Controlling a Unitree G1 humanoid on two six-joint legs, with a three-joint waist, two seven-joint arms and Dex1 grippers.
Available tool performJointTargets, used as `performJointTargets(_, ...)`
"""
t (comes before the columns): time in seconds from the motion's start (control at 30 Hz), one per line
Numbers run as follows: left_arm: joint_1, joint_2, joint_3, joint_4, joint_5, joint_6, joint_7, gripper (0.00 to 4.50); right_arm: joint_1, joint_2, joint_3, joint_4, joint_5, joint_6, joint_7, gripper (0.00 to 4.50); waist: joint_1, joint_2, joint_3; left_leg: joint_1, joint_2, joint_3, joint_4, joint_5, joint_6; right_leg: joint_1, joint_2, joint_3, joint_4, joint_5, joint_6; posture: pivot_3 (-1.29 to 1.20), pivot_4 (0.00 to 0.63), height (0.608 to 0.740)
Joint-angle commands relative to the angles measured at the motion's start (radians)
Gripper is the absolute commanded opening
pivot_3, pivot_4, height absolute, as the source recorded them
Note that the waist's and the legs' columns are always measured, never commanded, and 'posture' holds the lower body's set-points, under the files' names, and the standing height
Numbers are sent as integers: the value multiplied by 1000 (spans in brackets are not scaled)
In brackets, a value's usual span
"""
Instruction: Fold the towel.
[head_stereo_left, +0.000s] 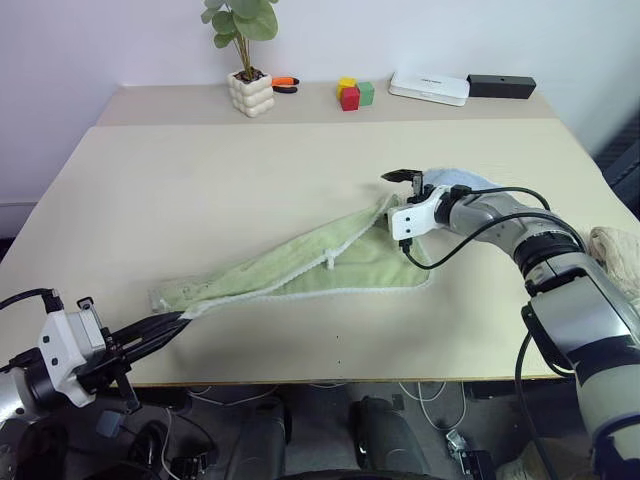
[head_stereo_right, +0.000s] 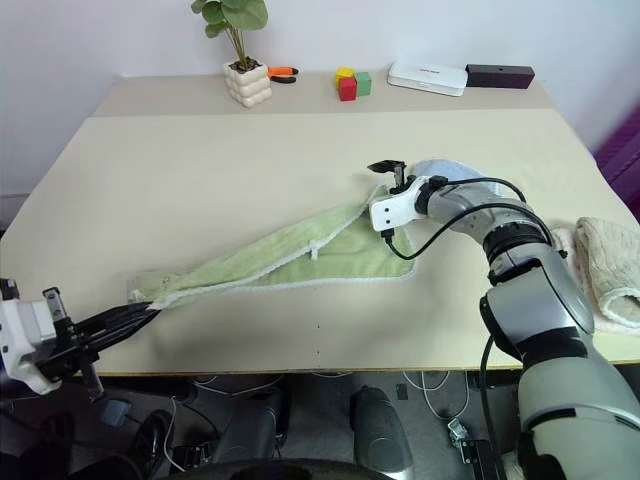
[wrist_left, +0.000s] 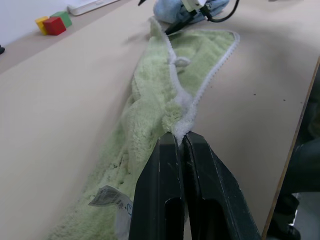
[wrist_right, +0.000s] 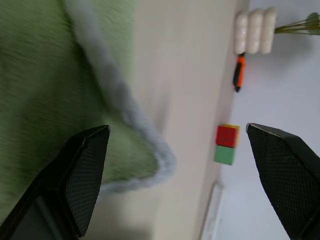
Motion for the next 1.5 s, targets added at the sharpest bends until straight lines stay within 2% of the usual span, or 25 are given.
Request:
performJointTargets(0.03,17,-6,24,-35,8,-25,-1,77,-39,27,9,12,-7,9,-41,4500,-2,0,0,0,0,0,0,0,0,0,0,0,0,0,0,0,150,740)
performJointTargets(0.07,19,-8,25,-37,6,-25,1,77,-42,34,20,17,-17,13,-43,4500,-2,0,0,0,0,0,0,0,0,0,1,0,0,0,0,0,150,740)
performJointTargets(0.2,32,-15,32,-44,6,-26,2,0,-43,63,41,33,-26,19,-33,3286,-2,0,0,0,0,0,0,0,0,0,1,0,0,0,0,0,150,740)
performJointTargets(0.27,38,-18,32,-47,8,-29,2,0,-43,72,56,36,-42,29,-51,2185,-1,0,0,0,0,0,0,0,0,0,1,0,0,0,0,0,150,740)
performJointTargets(0.4,47,-22,35,-54,8,-32,4,0,-46,86,77,46,-58,61,-78,335,0,0,0,0,0,0,0,0,0,0,1,0,0,0,0,0,150,740)
performJointTargets(0.43,49,-22,35,-55,7,-33,4,0,-48,88,78,47,-59,66,-82,33,-1,0,0,0,0,0,0,0,0,0,1,0,0,0,0,0,150,740)
performJointTargets(0.63,50,-21,35,-46,9,-42,7,0,-46,82,69,50,-41,72,-76,33,-1,0,0,0,0,0,0,0,0,0,1,0,0,0,0,0,150,740)
performJointTargets(0.77,6,-25,38,-8,0,-22,48,0,-34,46,-34,44,89,38,46,33,1,0,0,0,0,0,0,0,0,0,1,0,0,0,0,0,150,740)
performJointTargets(0.9,-104,-40,38,71,11,-2,140,0,-16,-11,-169,-1,286,-8,297,33,3,0,0,0,0,0,0,0,0,1,1,0,0,0,0,0,150,740)
performJointTargets(1.03,-232,-43,41,157,1,11,204,0,41,-83,-212,-98,383,-30,507,33,1,0,0,0,0,-1,1,0,0,1,1,0,0,2,2,0,150,740)
performJointTargets(1.17,-346,-20,43,263,3,15,220,0,128,-138,-255,-287,530,37,739,33,1,0,0,1,0,-1,0,0,0,1,1,0,1,2,4,0,150,740)
performJointTargets(1.23,-405,-4,13,320,44,-2,219,0,155,-142,-280,-388,591,104,802,33,-3,0,0,0,1,-1,0,0,0,1,2,0,1,2,4,0,150,740)
performJointTargets(1.3,-493,5,-37,398,95,-27,227,0,152,-121,-293,-431,600,147,790,33,-2,0,0,1,1,0,1,0,0,0,2,0,2,3,4,0,150,740)
performJointTargets(1.5,-926,20,-214,835,309,-231,252,0,-11,33,-261,-229,446,179,469,33,2,0,0,1,3,-2,1,1,-2,0,6,-1,2,5,2,0,150,740)
